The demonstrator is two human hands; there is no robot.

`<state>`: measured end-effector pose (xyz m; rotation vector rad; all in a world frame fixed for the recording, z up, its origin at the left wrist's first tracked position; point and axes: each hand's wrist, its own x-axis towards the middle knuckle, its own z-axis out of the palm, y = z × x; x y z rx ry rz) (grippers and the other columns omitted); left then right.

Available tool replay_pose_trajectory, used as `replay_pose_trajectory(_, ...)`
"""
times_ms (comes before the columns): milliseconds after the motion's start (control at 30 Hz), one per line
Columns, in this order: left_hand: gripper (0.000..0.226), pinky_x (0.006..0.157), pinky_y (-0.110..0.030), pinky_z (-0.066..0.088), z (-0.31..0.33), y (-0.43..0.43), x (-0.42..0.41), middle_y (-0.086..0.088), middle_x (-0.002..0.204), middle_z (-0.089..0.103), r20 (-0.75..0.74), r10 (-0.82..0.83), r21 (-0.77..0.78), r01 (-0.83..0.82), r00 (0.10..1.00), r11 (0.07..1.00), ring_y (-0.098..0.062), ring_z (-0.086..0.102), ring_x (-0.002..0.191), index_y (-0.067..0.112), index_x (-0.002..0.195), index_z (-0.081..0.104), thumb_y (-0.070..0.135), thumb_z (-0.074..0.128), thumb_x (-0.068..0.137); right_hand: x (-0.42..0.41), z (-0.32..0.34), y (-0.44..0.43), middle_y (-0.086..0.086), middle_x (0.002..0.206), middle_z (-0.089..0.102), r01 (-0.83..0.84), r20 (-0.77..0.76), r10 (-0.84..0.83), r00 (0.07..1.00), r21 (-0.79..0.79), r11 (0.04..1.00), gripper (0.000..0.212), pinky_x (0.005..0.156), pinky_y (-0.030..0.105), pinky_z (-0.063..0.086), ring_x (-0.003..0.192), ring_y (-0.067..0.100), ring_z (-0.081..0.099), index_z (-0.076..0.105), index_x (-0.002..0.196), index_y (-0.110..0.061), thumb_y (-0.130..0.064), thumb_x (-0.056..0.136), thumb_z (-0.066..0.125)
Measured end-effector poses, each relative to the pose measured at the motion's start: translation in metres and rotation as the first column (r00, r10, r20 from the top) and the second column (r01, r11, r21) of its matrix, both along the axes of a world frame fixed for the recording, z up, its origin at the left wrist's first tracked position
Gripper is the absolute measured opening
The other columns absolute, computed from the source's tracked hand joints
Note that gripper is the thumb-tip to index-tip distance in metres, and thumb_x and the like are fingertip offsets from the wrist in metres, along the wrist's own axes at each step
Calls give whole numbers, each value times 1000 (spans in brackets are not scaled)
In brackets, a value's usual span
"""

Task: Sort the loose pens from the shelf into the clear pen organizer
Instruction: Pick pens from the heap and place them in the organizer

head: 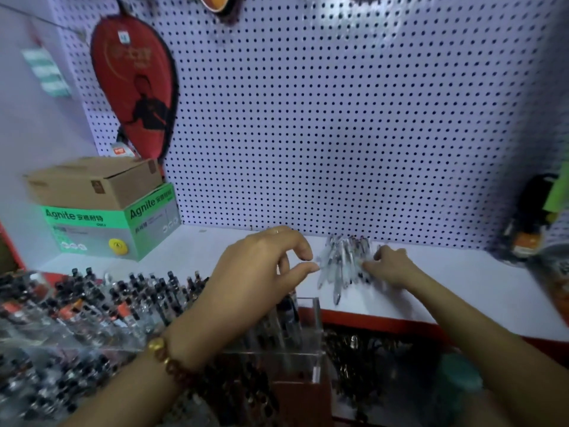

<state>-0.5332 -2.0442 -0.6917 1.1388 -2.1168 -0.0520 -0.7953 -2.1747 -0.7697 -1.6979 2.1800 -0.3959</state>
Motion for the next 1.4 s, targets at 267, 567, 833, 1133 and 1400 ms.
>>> replay_pose_trajectory(267, 9, 69, -24, 48, -1, -44, -35, 23, 97, 57, -37, -23, 148, 28, 999, 989, -4, 56, 73, 35, 99, 55, 39, 56, 91, 0, 7, -24, 3, 47, 42, -28, 222, 7, 975, 95, 995, 23, 41, 22, 31, 39, 15, 38, 42, 75, -12, -18, 85, 62)
replay_pose_trajectory(567, 3, 67, -21, 46, -6, -61, -41, 24, 88, 58, 33, 2, 236, -10, 999, 972, -2, 57, 74, 39, 89, 54, 38, 53, 91, -8, -10, -32, 24, 133, 39, -59, 83, 49, 995, 120, 991, 55, 76, 34, 40, 100, 30, 49, 23, 132, 7, -29, 96, 44)
replay_pose_trajectory(833, 10, 69, -24, 48, -4, -58, -43, 19, 92, 63, 115, -6, 256, -24, 993, 966, -1, 57, 76, 38, 81, 53, 34, 52, 90, -13, -6, -14, 3, 69, 45, -59, 62, 59, 996, 9, 998, 36, 47, 27, 27, 58, 13, 40, 34, 124, 7, -21, 102, 37)
replay_pose_trajectory(1133, 12, 71, -9, 38, -5, -57, -39, 19, 91, 63, -40, 32, 112, -27, 999, 993, 6, 55, 87, 30, 102, 64, 31, 55, 93, -1, 55, 44, 7, 69, 39, -159, 321, 308, 896, -416, 895, 28, 53, 32, 38, 58, 19, 41, 35, 128, -14, -24, 102, 37)
replay_pose_trajectory(1400, 34, 59, -27, 53, 15, -20, -48, 2, 71, 65, -724, -156, 255, 471, 672, 844, -16, 64, 63, 12, 101, 61, 41, 48, 89, 84, 84, 127, -15, 69, 52, -353, 466, 764, 446, -693, 629, 33, 54, 14, 43, 58, 0, 50, 42, 130, -22, -23, 97, 37)
